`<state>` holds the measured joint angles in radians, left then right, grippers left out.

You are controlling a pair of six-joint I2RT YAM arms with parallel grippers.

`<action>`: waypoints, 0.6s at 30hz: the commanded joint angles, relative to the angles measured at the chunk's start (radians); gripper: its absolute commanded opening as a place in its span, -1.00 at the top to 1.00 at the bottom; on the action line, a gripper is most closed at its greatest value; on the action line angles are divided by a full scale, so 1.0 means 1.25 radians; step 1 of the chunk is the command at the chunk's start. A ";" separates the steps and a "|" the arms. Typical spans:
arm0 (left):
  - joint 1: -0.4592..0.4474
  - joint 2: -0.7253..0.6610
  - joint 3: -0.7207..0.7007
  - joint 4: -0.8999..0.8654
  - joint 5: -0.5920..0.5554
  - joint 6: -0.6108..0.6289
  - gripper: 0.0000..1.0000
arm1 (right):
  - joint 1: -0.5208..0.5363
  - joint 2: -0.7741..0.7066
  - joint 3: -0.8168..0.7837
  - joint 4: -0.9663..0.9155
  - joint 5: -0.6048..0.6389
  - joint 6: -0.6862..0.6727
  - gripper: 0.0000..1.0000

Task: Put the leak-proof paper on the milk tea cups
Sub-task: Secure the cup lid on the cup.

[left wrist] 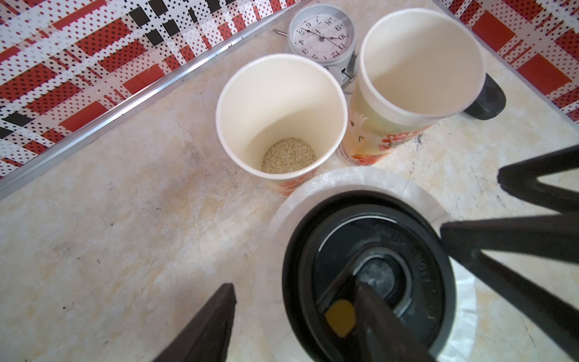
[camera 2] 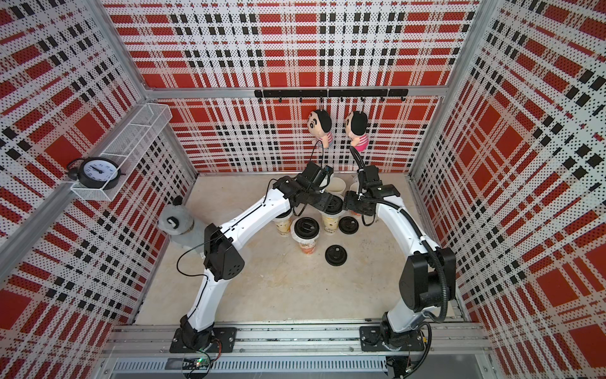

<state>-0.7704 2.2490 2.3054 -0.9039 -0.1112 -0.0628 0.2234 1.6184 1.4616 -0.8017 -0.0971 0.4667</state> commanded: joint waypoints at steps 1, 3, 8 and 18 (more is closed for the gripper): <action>-0.002 -0.013 -0.023 -0.028 -0.009 0.007 -0.28 | 0.009 -0.013 0.019 0.002 -0.008 0.008 -0.37; -0.002 -0.014 -0.024 -0.028 -0.010 0.007 -0.28 | 0.010 -0.007 0.017 0.002 -0.007 0.009 -0.37; -0.002 -0.014 -0.025 -0.028 -0.010 0.008 -0.28 | 0.010 -0.007 -0.002 0.009 -0.006 0.012 -0.37; -0.002 -0.016 -0.028 -0.028 -0.010 0.008 -0.27 | 0.012 -0.030 -0.061 0.023 -0.003 0.022 -0.37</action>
<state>-0.7704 2.2463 2.2986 -0.8989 -0.1112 -0.0628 0.2287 1.6032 1.4132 -0.7628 -0.1005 0.4896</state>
